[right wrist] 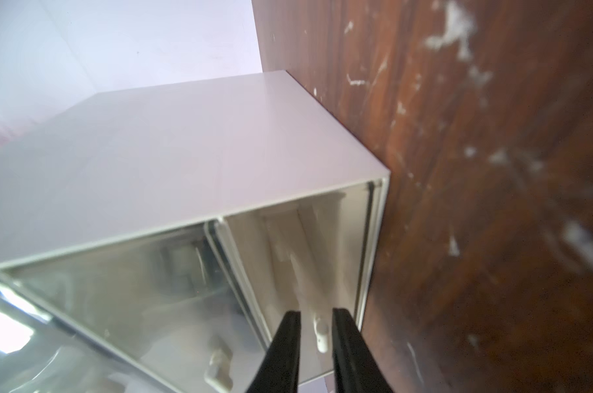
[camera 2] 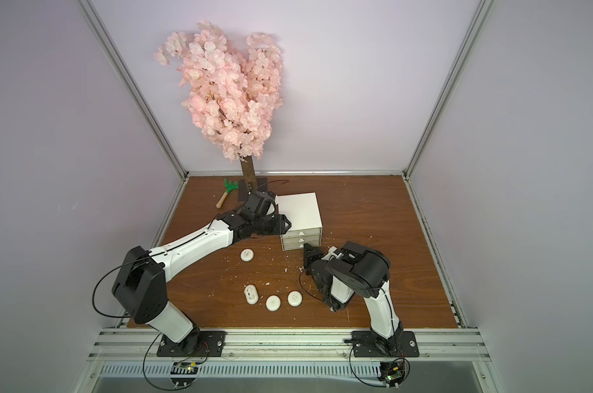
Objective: Put the bluetooth earphones in the drawer according to color
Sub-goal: Open the drawer in the storage box.
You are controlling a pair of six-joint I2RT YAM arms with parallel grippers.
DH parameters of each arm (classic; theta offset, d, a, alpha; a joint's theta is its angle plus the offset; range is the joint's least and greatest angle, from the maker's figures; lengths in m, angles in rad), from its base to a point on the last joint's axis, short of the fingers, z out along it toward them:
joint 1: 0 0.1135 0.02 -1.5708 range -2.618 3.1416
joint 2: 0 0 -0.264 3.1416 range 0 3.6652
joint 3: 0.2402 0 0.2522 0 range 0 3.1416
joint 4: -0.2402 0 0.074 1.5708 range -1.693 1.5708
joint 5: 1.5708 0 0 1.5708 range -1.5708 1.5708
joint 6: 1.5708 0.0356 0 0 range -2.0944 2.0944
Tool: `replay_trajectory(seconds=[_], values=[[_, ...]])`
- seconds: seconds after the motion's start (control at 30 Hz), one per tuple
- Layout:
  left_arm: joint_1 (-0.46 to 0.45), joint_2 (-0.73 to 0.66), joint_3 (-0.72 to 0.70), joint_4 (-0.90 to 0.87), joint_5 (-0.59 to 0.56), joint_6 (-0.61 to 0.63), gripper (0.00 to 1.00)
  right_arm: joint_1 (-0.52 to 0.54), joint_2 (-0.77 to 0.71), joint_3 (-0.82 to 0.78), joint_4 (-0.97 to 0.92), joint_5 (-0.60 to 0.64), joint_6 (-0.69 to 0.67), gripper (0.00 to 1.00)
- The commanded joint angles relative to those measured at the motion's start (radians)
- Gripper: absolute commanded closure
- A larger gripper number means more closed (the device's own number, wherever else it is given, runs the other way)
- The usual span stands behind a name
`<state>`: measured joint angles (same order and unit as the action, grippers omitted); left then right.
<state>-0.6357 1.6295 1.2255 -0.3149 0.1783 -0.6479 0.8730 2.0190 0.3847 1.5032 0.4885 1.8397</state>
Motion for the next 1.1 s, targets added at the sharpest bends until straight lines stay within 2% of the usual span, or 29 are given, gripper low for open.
replay_trajectory(seconds=[0.0,0.47,1.07], values=[[-0.024,0.044,-0.006,-0.03,0.033,0.011,0.46,-0.022,0.027,0.006,-0.019,0.0,-0.008,0.77],[-0.024,0.044,-0.004,-0.033,0.033,0.013,0.46,-0.026,0.005,0.057,-0.109,-0.055,-0.008,0.78],[-0.024,0.028,-0.02,-0.036,0.033,0.011,0.46,-0.043,0.018,0.067,-0.126,-0.068,-0.001,0.93]])
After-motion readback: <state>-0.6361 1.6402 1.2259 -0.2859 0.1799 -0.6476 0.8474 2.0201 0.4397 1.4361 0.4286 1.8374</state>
